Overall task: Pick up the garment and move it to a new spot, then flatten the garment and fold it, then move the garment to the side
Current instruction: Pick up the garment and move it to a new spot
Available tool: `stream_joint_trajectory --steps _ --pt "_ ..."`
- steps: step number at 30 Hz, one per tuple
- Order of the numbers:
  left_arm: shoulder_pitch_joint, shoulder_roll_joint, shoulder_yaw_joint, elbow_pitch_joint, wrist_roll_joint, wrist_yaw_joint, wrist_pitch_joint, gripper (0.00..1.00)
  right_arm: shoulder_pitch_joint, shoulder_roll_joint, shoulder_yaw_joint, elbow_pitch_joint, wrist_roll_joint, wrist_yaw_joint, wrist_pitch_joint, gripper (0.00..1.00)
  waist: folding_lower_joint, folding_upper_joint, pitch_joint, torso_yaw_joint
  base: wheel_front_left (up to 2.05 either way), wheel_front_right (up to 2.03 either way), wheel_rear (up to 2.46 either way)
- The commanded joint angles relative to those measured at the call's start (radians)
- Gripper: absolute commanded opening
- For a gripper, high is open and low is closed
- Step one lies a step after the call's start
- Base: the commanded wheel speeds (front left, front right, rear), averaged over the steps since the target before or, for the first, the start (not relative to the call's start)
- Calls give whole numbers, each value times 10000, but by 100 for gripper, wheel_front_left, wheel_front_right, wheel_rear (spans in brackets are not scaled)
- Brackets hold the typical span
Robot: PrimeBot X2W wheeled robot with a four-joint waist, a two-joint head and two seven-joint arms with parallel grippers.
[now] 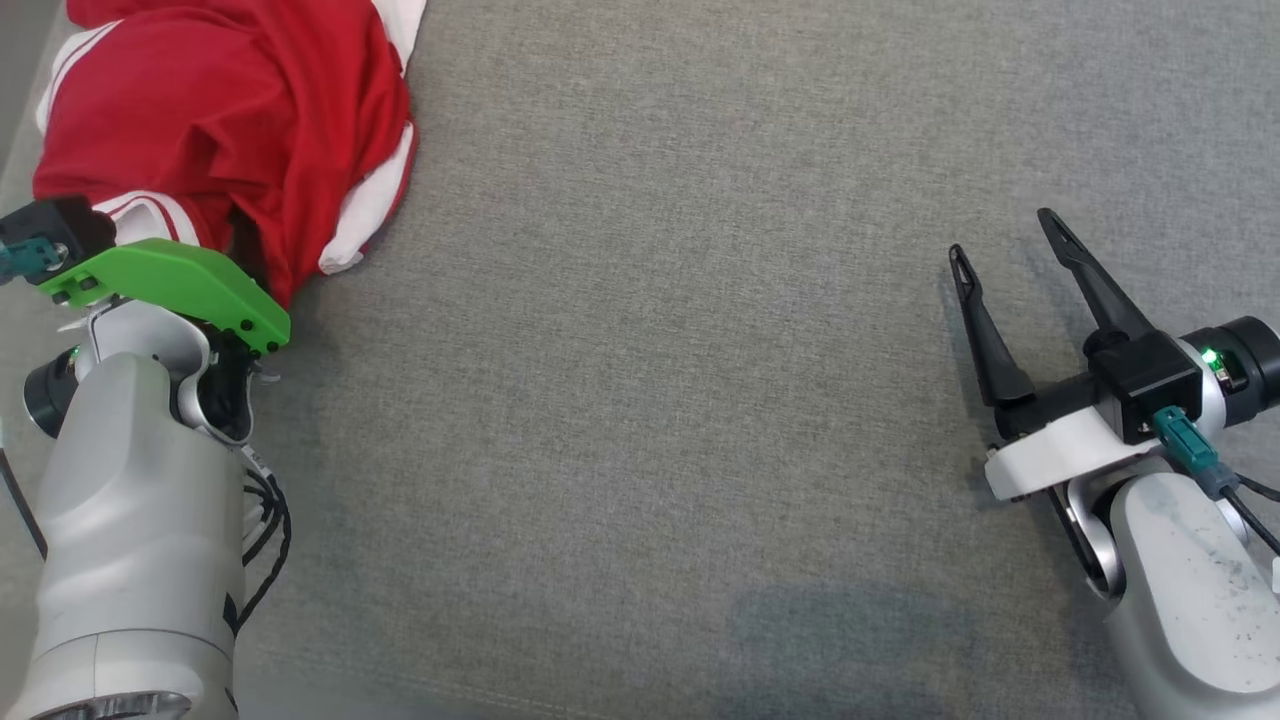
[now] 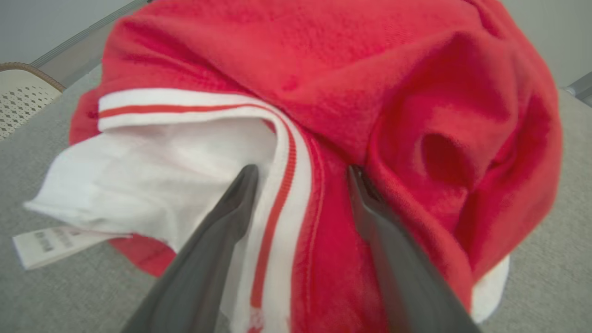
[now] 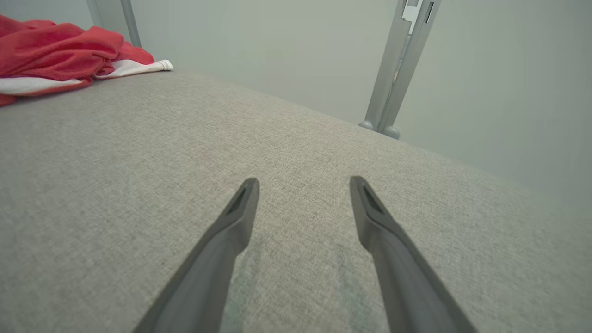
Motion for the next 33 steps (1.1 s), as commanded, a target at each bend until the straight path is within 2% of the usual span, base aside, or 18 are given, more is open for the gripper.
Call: stream_joint_trajectory --steps 1,2,9,17,23,29,30,33 --pt "-175 -68 -92 183 27 -57 -125 22 -82 50 -88 3 82 -13 -32 100 -1 0 279 -269 0 0 0" --pt "-174 -88 -162 264 74 -84 -218 0 -15 91 -87 35 72 -13 -32 100 -1 0 213 -251 0 0 0" --pt "10 82 -675 445 610 -4 -782 0 539 304 -129 225 113 -13 -32 100 -1 0 -375 -42 0 0 0" --pt "345 342 -1101 -308 668 -279 -873 0 1172 689 -75 387 170 -13 -32 100 -1 0 -1427 232 0 0 0" --pt "384 820 -1042 -1913 400 -335 -252 0 1381 962 -82 433 181 -13 -32 100 -1 0 -1895 149 0 0 0" --pt "652 1356 -780 -4062 73 -160 1127 0 1513 1175 -159 433 234 -13 -32 100 -1 0 -2189 -192 0 0 0" --pt "809 1450 -705 -4866 -92 -85 1603 0 1526 1231 -212 427 249 -13 -32 100 -1 0 -2230 -325 0 0 0" --pt "1083 1505 -643 -6162 -310 27 2281 0 1551 1296 -294 426 256 -13 -32 100 -1 0 -2265 -507 0 0 0"
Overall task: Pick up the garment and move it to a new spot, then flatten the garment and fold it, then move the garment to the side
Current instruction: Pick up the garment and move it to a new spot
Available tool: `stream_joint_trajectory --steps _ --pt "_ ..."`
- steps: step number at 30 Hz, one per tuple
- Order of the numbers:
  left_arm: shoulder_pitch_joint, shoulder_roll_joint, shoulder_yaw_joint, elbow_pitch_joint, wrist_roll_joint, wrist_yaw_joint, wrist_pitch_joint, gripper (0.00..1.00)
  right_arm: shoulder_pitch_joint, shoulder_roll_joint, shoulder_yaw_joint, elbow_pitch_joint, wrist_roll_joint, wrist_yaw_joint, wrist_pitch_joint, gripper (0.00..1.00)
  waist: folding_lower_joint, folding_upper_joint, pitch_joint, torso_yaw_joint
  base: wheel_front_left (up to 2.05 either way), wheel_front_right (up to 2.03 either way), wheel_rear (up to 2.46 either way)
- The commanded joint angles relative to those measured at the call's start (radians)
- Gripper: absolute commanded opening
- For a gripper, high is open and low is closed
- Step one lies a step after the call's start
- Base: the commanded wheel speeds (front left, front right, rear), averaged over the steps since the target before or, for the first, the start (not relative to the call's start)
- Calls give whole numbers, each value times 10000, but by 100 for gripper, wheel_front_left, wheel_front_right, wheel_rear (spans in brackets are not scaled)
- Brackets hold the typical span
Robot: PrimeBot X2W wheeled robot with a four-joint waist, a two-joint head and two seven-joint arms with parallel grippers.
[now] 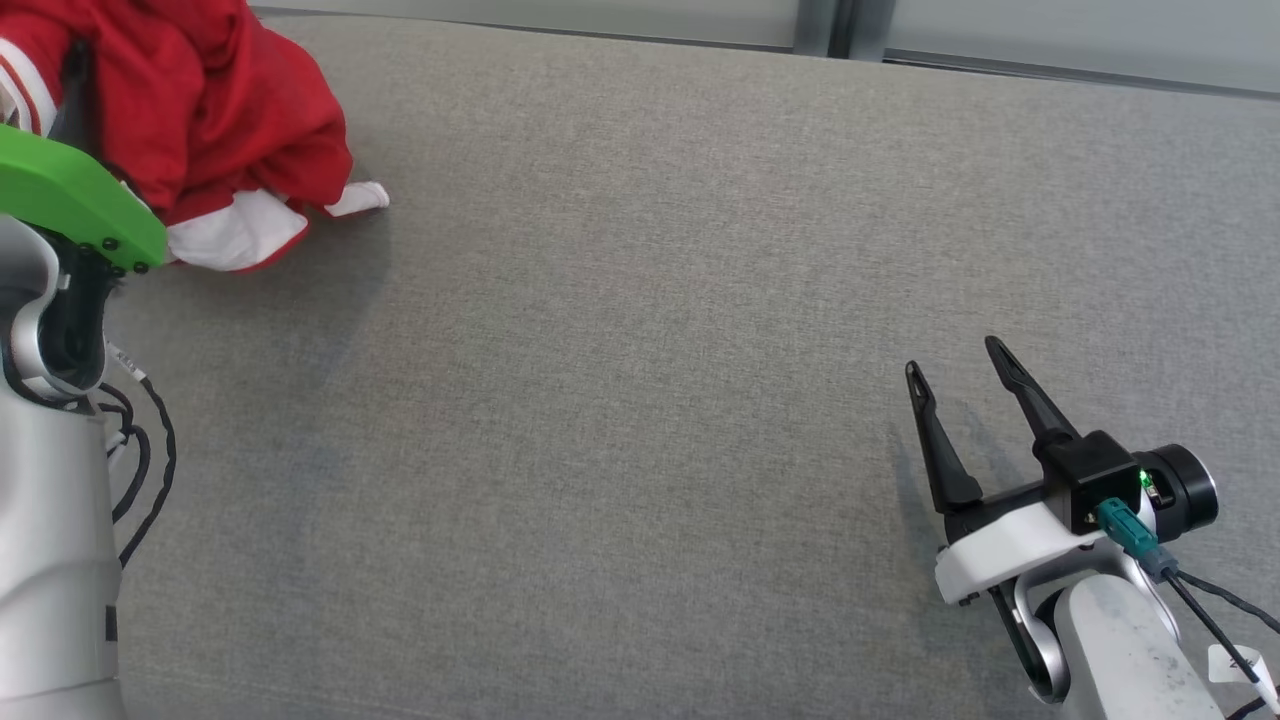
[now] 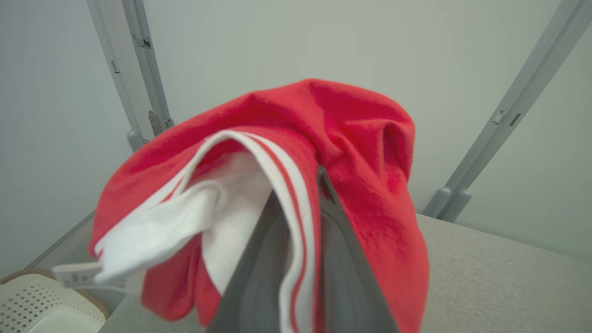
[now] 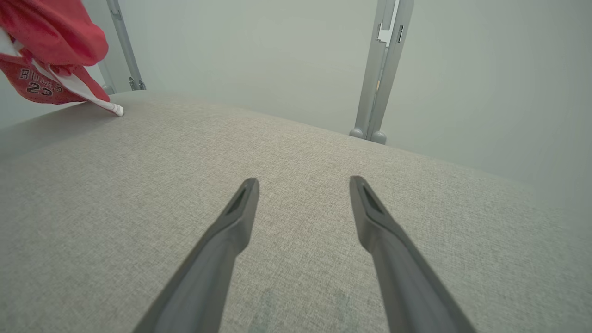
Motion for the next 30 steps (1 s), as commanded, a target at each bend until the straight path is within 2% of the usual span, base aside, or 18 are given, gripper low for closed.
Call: stream_joint_trajectory --steps 1,11,18,23,30 --pt "189 41 35 -640 -157 77 261 0 103 30 -36 -6 31 -13 -34 100 0 0 -92 -228 0 0 0" --pt "1216 -768 -492 -4627 -1179 349 2161 0 136 188 -189 -10 89 -13 -33 100 0 0 -290 -937 0 0 0" --pt "1965 -1528 -1405 -6199 -1507 470 2806 0 104 287 -360 -146 46 -13 -32 100 0 0 -322 -1457 0 0 0" --pt "2643 -1979 -2529 -6660 -1384 529 2755 0 -58 322 -485 -262 29 -14 -32 100 0 0 -223 -1986 0 0 0" --pt "3464 -2231 -3903 -5657 -969 554 1691 0 -88 376 -518 -309 86 -14 -33 100 0 0 -94 -2940 0 0 0"
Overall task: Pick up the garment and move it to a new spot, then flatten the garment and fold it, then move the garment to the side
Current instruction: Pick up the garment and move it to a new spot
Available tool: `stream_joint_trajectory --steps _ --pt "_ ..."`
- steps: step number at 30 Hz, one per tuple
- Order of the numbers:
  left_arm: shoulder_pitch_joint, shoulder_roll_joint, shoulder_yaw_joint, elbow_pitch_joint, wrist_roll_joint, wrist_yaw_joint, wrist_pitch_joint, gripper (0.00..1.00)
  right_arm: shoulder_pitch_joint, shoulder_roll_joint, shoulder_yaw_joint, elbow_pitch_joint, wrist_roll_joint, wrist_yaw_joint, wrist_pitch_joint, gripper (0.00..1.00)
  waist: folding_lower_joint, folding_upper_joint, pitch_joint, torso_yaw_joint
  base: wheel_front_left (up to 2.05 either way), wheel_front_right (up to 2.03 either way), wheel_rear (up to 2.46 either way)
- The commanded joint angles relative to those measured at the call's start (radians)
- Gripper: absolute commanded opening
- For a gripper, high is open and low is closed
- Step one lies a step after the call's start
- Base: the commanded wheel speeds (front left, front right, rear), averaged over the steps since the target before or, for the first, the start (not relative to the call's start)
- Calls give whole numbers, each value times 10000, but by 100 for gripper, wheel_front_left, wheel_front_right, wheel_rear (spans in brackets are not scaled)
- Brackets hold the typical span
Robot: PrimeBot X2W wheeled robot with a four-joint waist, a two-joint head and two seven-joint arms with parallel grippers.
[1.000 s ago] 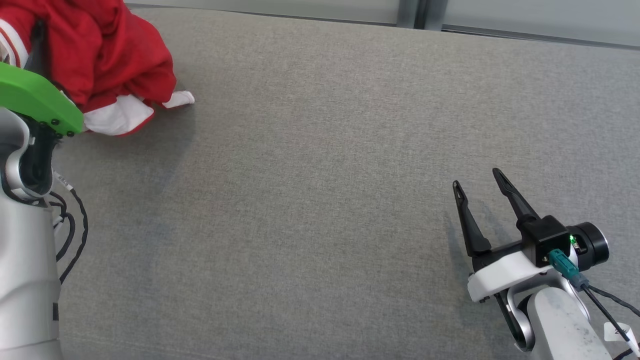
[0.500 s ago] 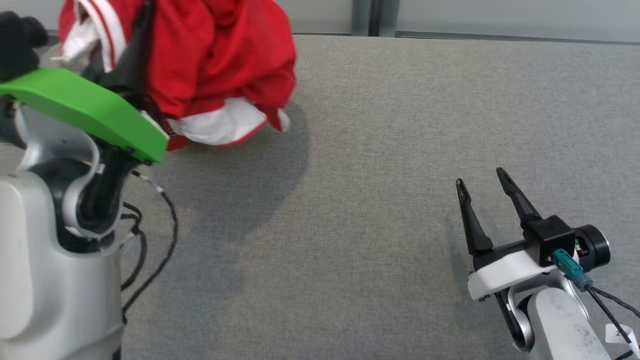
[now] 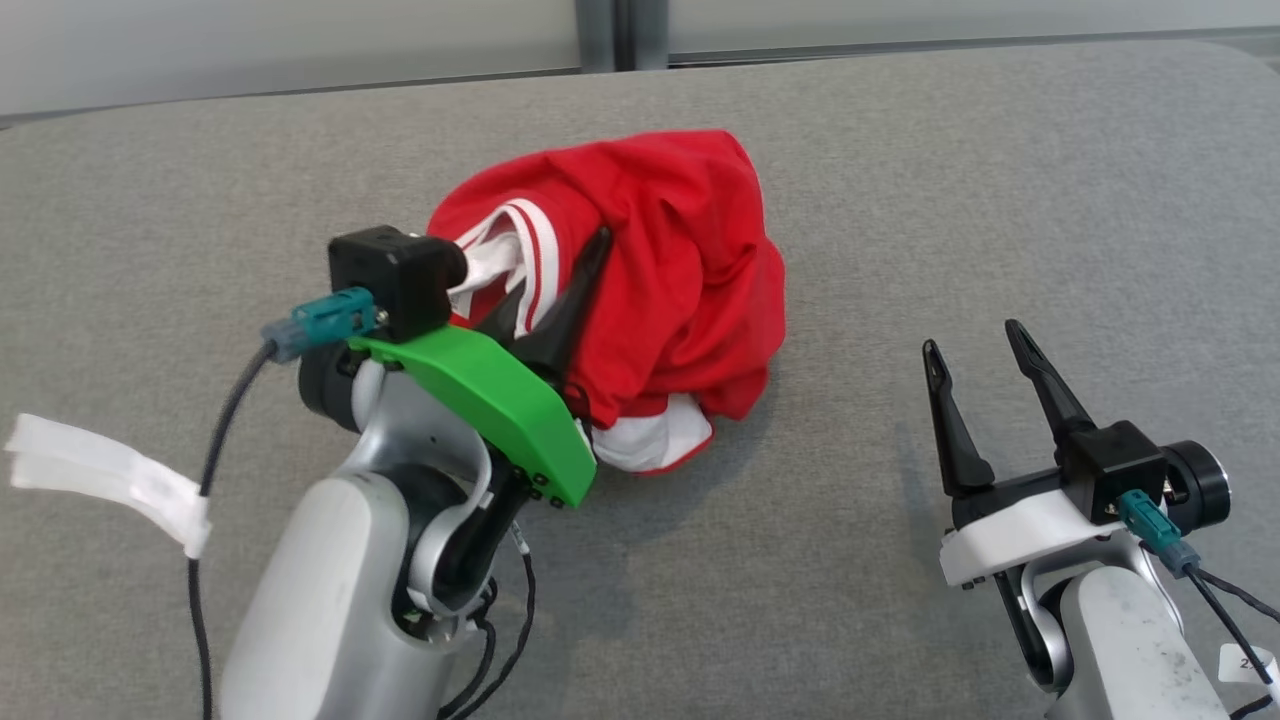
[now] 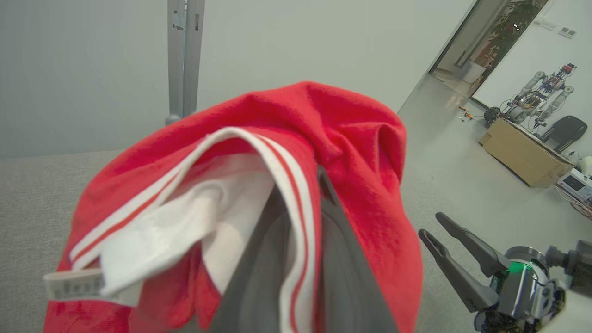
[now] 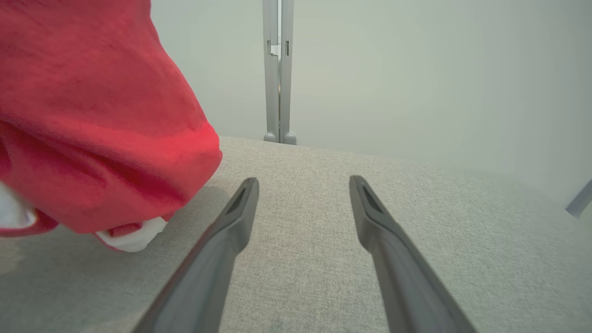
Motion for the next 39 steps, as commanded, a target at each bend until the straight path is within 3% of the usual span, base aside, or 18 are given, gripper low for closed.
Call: stream_joint_trajectory --steps 1,9,17,22,24,32,39 --pt "98 -18 -61 118 75 25 -181 0 -33 -11 -23 -32 -4 -14 -33 100 0 -1 119 -556 0 0 0" --pt "633 -65 -1017 2247 316 177 -1332 0 235 23 -190 -90 -28 -14 -32 100 0 -1 269 -1441 0 0 0" --pt "708 -82 -1439 3867 -33 323 -2152 0 454 45 -249 -94 11 -14 -32 100 0 -1 226 -1713 0 0 0" --pt "811 -85 -1721 3770 -211 427 -2344 37 543 52 -343 -69 -56 -14 -32 100 0 -1 135 -1576 0 0 0" --pt "899 -85 -1777 3587 -212 499 -2384 100 578 52 -340 -51 -91 -14 -32 100 0 -1 84 -1490 0 0 0" --pt "1536 296 -1997 2395 -75 730 -2078 100 664 52 -314 -28 -101 -14 -32 100 0 -1 -75 -1188 0 0 0" --pt "1874 1232 -1824 952 423 1312 -1493 100 707 36 -312 -62 -117 -14 -33 100 0 -1 -113 -988 0 0 0"
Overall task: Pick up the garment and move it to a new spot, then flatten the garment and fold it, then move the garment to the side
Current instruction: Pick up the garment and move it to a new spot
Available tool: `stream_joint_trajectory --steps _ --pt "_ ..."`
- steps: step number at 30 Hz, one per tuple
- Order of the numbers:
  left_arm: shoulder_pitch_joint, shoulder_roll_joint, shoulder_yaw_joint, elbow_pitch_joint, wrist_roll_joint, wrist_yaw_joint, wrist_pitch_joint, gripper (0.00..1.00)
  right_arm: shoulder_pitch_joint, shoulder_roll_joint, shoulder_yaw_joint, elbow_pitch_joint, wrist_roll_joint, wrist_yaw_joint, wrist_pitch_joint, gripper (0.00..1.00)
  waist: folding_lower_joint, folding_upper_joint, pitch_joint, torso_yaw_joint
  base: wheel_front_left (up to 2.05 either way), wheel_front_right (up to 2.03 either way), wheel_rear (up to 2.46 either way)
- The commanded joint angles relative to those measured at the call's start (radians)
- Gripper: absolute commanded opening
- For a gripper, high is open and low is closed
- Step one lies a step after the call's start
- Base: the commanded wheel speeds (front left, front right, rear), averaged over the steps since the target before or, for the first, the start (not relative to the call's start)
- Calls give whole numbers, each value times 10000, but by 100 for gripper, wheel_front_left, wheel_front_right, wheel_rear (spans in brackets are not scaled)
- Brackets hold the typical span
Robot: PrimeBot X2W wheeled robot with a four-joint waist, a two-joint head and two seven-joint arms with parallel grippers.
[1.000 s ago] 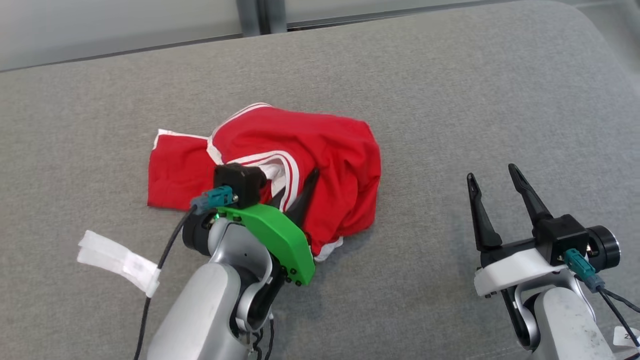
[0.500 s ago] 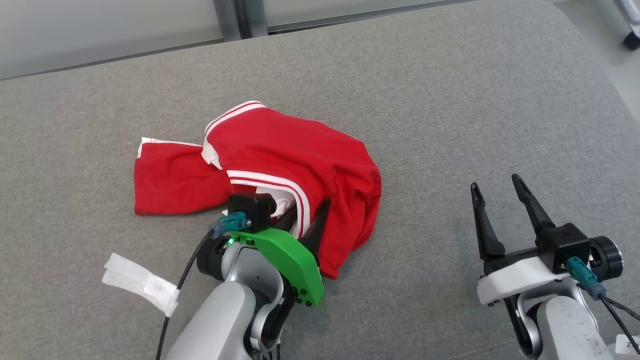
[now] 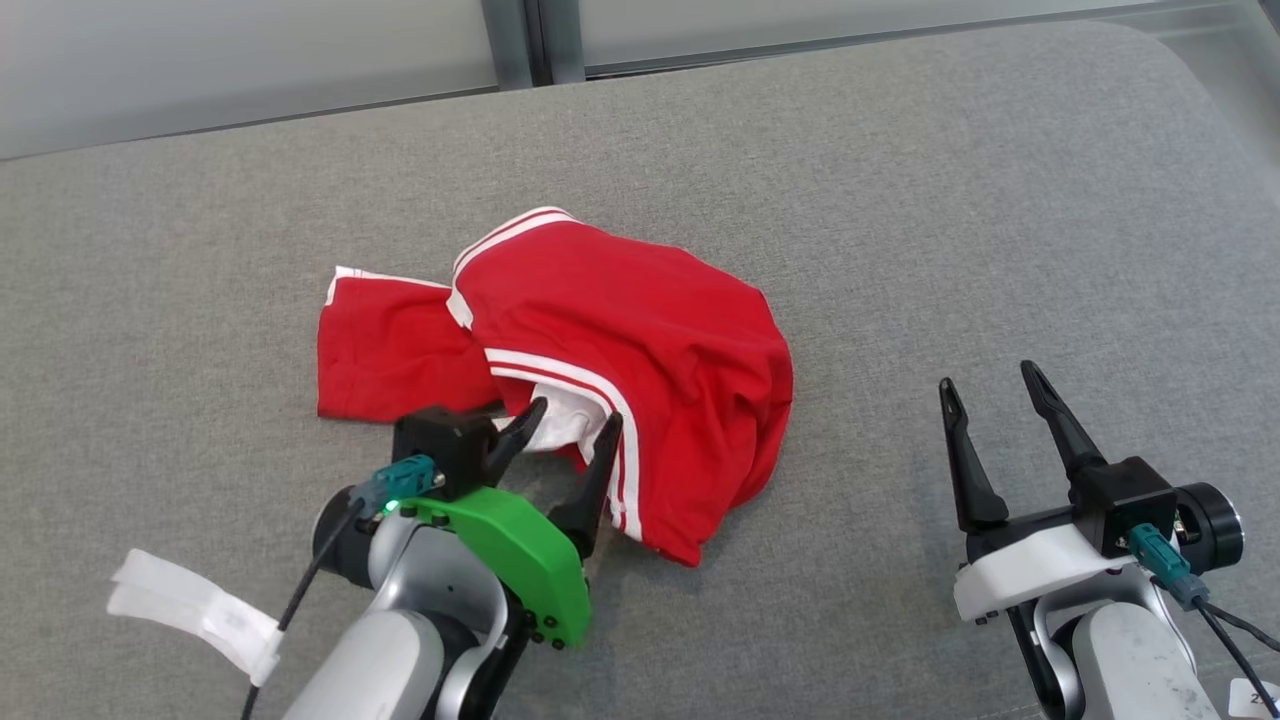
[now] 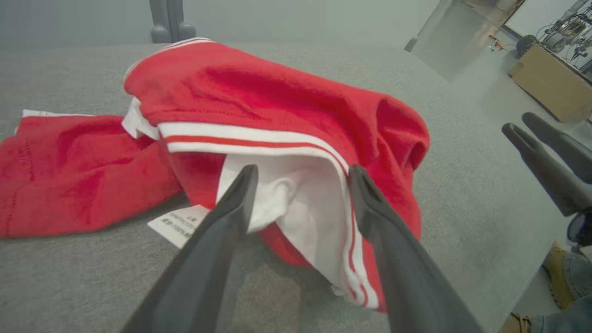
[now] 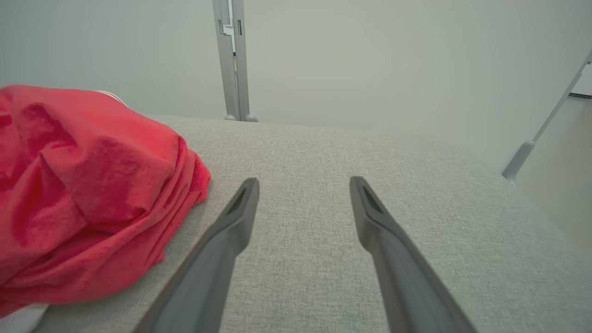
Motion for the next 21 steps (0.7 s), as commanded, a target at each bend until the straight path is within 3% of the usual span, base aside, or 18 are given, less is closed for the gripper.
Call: stream_joint_trajectory --steps 1,7,18,21 --pt "54 151 95 -203 62 68 128 100 78 -36 3 -17 -65 -14 -32 100 0 0 -6 44 0 0 0" --pt "-648 578 385 -290 -273 -27 1056 100 -20 -79 108 50 -51 -14 -32 100 0 0 -40 51 0 0 0" --pt "-2370 1148 636 1504 -186 -261 2071 100 -150 -52 269 63 69 -14 -33 100 0 0 152 -345 0 0 0" --pt "-2704 1217 558 2026 -348 -499 2370 100 -114 -36 240 91 96 -14 -32 100 0 0 193 -454 0 0 0"
